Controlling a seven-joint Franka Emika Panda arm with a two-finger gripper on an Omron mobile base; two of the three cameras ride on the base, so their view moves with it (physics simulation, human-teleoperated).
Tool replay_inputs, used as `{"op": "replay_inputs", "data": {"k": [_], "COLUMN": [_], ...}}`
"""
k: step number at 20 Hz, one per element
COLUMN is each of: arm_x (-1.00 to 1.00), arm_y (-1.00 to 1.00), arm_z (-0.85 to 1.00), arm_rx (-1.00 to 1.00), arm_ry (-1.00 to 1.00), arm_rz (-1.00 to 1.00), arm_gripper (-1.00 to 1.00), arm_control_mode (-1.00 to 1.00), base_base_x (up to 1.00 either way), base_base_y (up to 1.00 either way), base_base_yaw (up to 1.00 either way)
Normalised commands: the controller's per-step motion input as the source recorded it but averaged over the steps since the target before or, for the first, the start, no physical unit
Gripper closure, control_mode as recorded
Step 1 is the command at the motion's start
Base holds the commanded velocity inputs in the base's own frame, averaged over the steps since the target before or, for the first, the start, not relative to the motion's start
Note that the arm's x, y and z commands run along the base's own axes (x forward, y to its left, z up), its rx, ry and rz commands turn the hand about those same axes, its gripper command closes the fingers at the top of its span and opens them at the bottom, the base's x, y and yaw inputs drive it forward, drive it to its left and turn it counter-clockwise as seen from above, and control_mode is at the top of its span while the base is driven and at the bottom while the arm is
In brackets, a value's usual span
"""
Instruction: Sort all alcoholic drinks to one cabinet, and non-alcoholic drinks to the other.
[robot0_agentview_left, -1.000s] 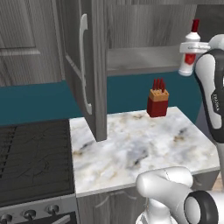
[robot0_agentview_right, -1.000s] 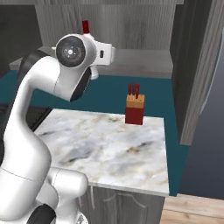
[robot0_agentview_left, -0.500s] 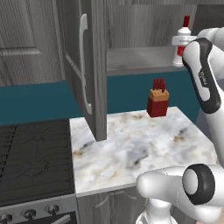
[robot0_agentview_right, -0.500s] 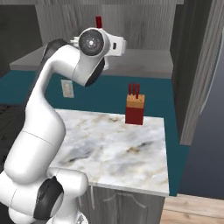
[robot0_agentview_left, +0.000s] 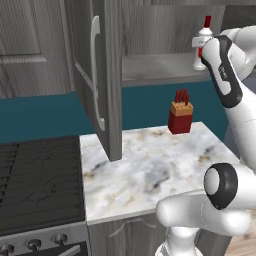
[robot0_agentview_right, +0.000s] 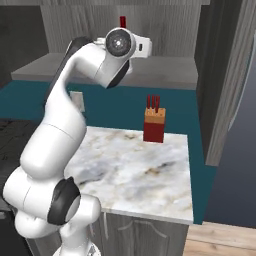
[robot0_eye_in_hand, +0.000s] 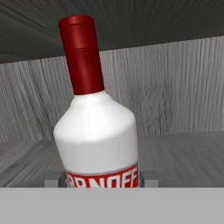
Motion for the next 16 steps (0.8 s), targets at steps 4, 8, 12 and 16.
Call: {"op": "replay_inputs", "data": {"k": [4,8,12,16], "arm_x": [0.45,0.45,0.45,0.37], "arm_y": [-0.06,-0.02,0.0,-0.02], "arm_z": [0.0,-0.02,-0.11,-0.24], "arm_rx": [0.0,0.0,0.0,0.0], "arm_ry": [0.0,0.0,0.0,0.0], "arm_rz": [0.0,0.0,0.0,0.0], "arm_gripper": [1.0,1.0,1.0,1.0], "arm_control_mode": [-1.0,-1.0,-1.0,-1.0], "base_base_x": [0.0,0.0,0.0,0.0], "base_base_y": [0.0,0.0,0.0,0.0], "base_base_yaw": [0.0,0.0,0.0,0.0]}}
